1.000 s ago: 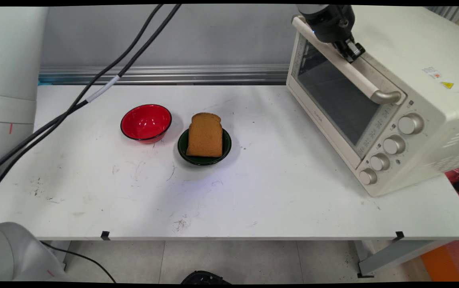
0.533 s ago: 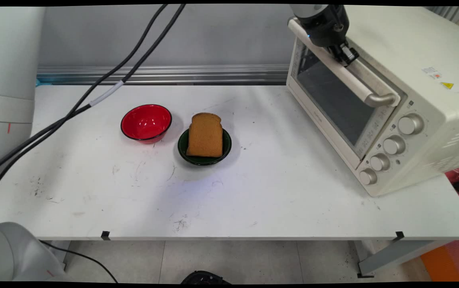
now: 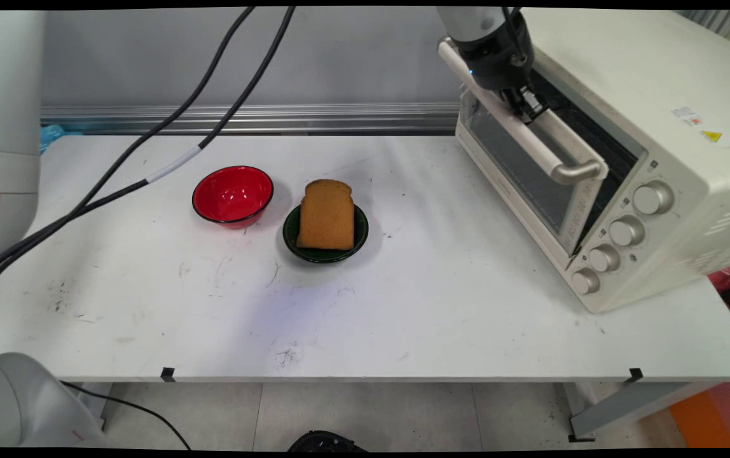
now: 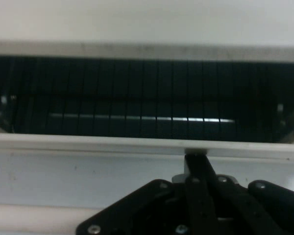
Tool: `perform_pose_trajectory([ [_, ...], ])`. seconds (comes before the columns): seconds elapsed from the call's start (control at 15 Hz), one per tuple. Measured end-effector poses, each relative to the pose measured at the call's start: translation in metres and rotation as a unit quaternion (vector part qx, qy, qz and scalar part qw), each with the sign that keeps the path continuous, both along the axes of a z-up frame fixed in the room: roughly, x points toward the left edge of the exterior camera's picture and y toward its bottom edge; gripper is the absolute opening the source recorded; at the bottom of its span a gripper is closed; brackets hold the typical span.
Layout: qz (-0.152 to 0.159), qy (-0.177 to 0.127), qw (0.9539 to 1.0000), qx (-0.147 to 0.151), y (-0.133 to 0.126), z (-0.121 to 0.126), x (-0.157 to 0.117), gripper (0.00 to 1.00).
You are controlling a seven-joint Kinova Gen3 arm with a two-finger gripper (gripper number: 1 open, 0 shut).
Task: Open the oven
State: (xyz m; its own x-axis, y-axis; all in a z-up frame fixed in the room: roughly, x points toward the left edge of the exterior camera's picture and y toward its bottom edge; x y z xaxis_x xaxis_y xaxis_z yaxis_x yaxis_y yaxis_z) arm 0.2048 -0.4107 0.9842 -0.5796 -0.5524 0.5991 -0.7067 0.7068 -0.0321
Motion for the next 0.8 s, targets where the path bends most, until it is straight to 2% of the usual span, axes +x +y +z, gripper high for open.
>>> perform_pose_trajectory([
  [0.4, -0.001, -0.016, 0.9998, 0.013, 0.010, -0.004, 0.007, 0.00],
  [0.8, -0.012, -0.030, 0.9994, 0.012, 0.012, -0.013, 0.014, 0.00],
])
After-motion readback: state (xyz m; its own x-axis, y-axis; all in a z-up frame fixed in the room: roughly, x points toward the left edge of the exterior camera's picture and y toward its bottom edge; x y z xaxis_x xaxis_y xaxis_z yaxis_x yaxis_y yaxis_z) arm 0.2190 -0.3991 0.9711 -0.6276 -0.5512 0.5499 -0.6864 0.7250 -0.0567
